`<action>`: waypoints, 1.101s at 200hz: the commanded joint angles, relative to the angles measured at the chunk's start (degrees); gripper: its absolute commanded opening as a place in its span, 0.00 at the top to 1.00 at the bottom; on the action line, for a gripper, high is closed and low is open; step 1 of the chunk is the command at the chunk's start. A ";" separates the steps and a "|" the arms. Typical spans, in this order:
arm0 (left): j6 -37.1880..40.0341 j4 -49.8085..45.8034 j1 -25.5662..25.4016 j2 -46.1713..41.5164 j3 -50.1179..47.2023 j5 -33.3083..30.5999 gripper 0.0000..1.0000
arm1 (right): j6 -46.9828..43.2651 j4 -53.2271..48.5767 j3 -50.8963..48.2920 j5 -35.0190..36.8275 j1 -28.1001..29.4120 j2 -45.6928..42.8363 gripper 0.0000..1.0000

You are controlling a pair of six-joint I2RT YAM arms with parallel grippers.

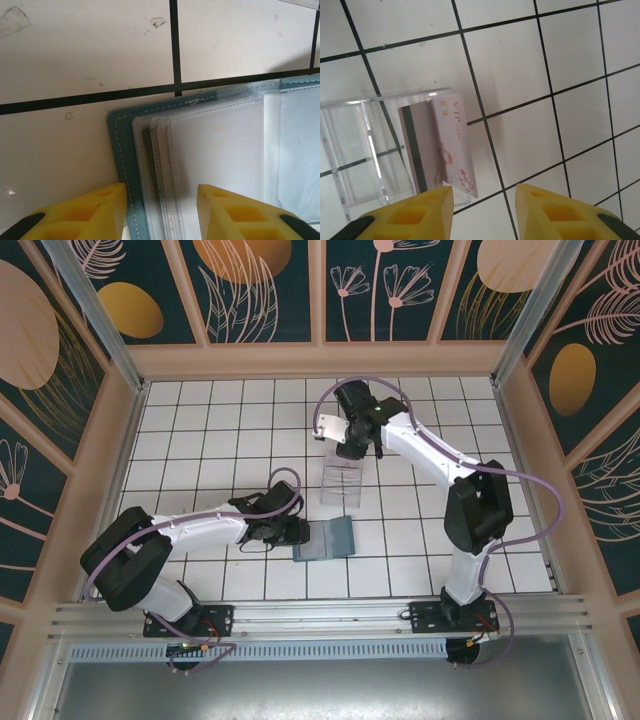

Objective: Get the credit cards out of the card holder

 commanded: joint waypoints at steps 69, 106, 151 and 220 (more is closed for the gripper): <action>0.33 -1.47 -0.28 -1.61 0.98 -1.38 0.57 | 1.29 4.92 -7.71 -1.28 2.15 0.54 0.17; 0.46 -1.65 -0.28 -1.71 0.87 -1.39 0.57 | 0.57 6.07 -6.63 1.88 1.37 3.33 0.15; 0.36 -1.56 -0.28 -1.80 0.54 -1.38 0.57 | -0.06 7.21 -4.58 4.24 0.60 4.99 0.11; 0.33 -1.56 -0.28 -2.11 0.25 -1.64 0.57 | -0.53 10.47 -2.14 9.19 0.00 3.94 0.12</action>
